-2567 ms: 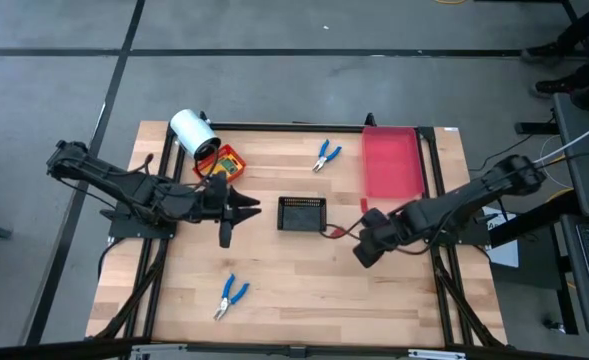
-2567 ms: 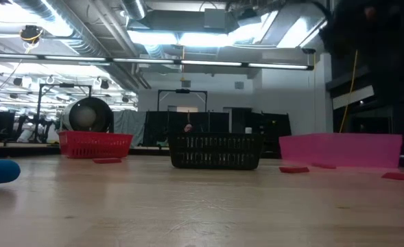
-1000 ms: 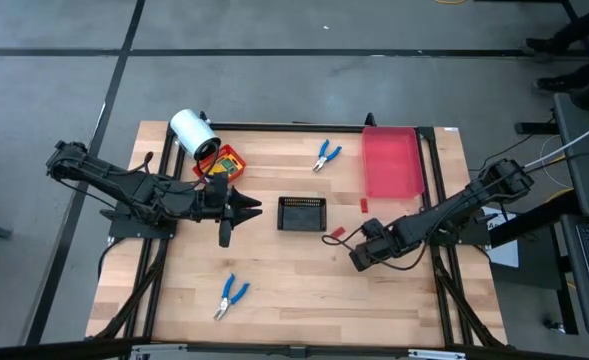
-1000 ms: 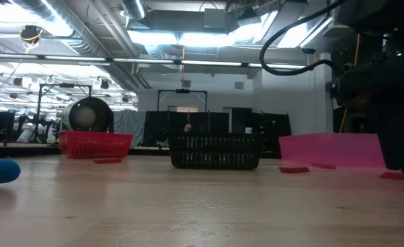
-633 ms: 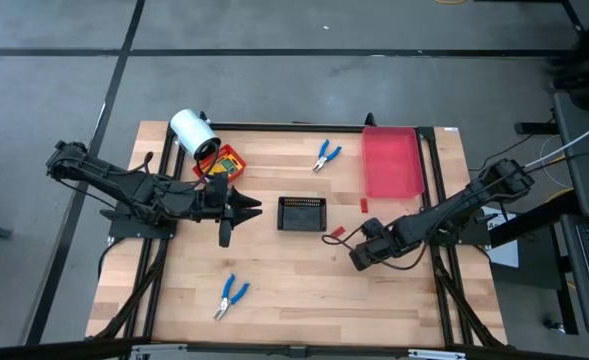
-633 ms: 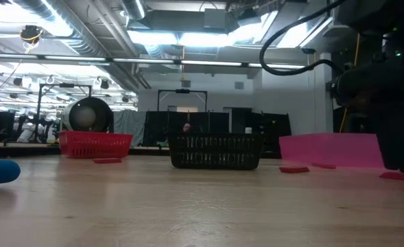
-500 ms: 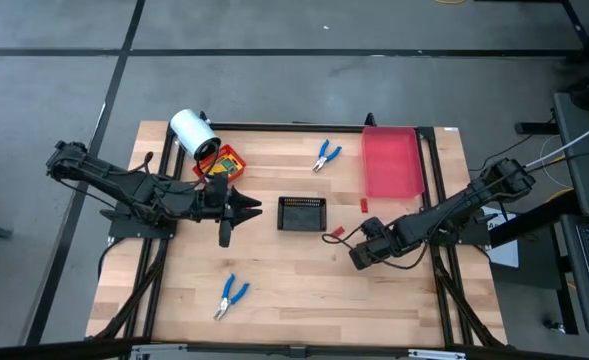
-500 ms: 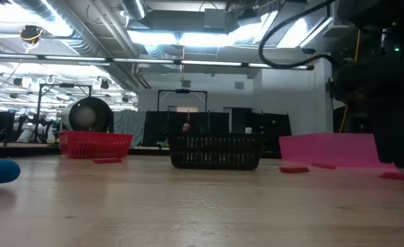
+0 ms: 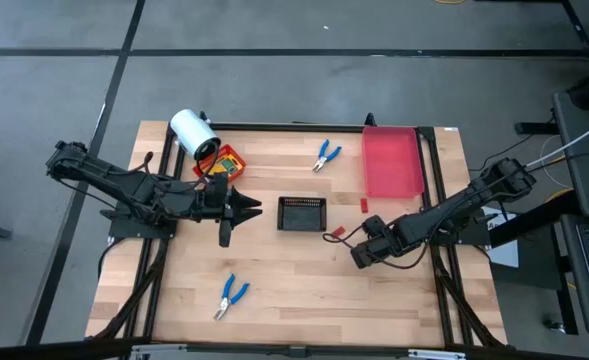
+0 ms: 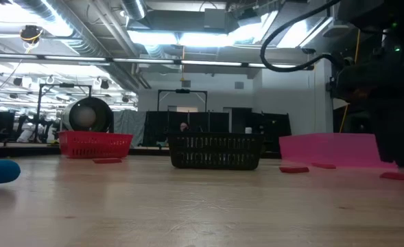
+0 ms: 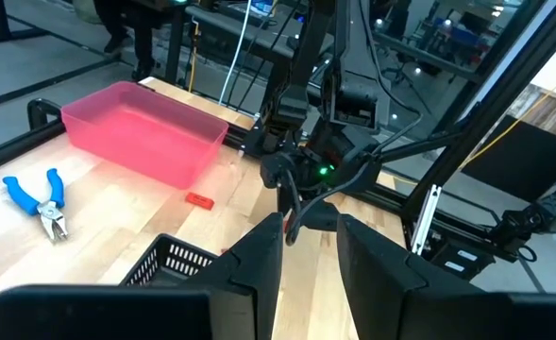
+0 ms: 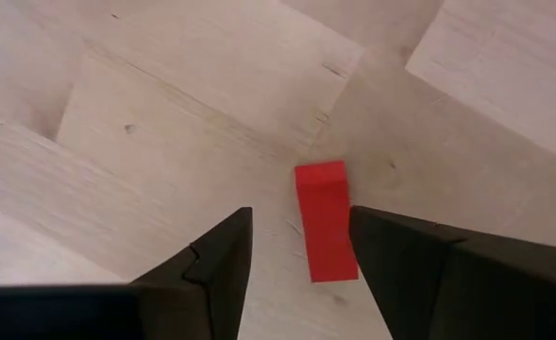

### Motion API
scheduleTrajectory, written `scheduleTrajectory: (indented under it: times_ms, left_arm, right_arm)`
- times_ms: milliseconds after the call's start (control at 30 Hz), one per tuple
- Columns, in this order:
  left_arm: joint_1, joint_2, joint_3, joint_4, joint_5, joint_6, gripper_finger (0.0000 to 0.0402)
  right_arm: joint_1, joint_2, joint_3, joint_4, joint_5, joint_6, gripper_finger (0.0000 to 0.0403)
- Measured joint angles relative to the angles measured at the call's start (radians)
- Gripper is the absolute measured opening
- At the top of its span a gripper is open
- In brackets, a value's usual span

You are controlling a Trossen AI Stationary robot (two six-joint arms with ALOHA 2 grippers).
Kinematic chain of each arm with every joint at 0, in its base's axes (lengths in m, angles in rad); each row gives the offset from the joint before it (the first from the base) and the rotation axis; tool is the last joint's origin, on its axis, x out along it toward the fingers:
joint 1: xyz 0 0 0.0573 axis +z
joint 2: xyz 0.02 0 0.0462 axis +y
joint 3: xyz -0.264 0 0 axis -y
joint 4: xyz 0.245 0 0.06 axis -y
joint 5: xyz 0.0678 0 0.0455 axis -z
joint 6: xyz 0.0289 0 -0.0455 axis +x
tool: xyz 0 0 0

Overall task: Pick & Place School Supplies
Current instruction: Put the red eraser into the black bin

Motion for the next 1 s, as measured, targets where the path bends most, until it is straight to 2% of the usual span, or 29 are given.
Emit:
scheduleTrajectory:
  times_ms: [767,1000]
  left_arm:
    - [0.000,0.000,0.000,0.000,0.000,0.012,0.0100]
    - [0.000,-0.001,0.000,0.000,0.000,0.012,0.0100]
  right_arm:
    - [0.059,0.018,-0.002,0.012,0.030,0.085,0.0181]
    - [0.060,0.024,-0.043,0.073,0.020,0.089,0.0181]
